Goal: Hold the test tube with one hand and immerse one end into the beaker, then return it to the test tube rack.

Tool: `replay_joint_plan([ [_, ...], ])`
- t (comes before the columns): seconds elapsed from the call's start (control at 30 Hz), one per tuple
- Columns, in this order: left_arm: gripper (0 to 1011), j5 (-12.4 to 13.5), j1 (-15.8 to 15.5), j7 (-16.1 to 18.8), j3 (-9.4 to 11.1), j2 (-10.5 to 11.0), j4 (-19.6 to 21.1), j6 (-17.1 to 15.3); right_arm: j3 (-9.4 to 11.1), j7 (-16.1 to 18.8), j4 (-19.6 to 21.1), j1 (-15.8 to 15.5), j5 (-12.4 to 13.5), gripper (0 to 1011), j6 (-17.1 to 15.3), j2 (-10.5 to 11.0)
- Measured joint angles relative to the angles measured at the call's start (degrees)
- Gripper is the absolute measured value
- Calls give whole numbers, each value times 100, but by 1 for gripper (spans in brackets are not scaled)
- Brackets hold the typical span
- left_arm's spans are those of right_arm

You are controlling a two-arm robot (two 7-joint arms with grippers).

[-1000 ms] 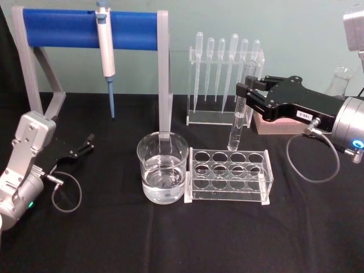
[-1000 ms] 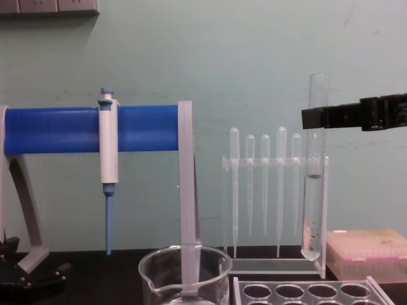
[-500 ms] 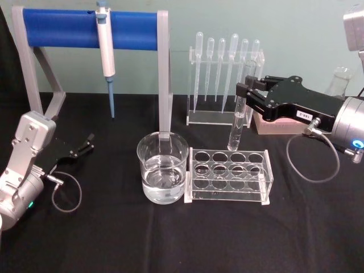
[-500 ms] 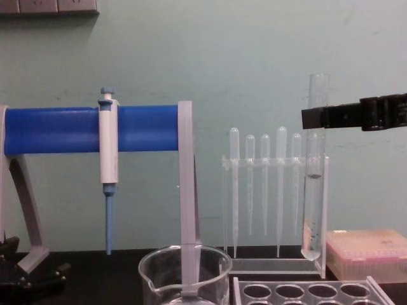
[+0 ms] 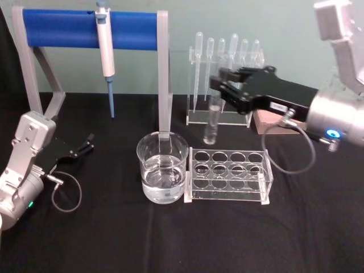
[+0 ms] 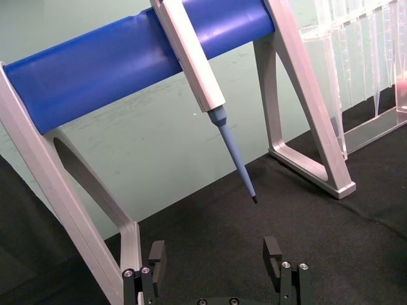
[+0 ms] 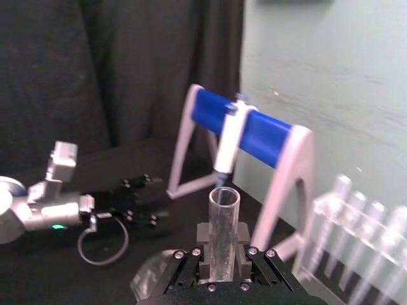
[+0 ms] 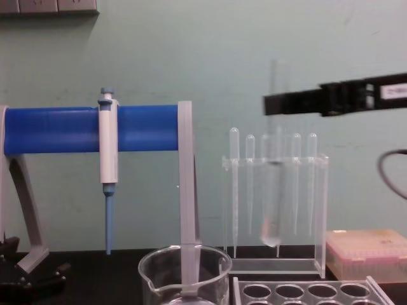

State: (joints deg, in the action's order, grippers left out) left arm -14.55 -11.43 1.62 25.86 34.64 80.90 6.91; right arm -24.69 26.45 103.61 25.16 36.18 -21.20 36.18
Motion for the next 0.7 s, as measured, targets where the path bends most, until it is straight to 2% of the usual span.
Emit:
replay_joint_plan([
  [0.27,1000,0,0,0,0,0,0,0,-594,69,-217,571,-106,241,-45,-419],
  [0.47,1000,0,0,0,0,0,0,0,-875,126,-382,732,-153,241,-16,-566],
  [0.57,1000,0,0,0,0,0,0,0,-1038,160,-575,759,-211,241,90,-646],
  [0.7,1000,0,0,0,0,0,0,0,-1147,200,-806,721,-275,241,267,-719],
])
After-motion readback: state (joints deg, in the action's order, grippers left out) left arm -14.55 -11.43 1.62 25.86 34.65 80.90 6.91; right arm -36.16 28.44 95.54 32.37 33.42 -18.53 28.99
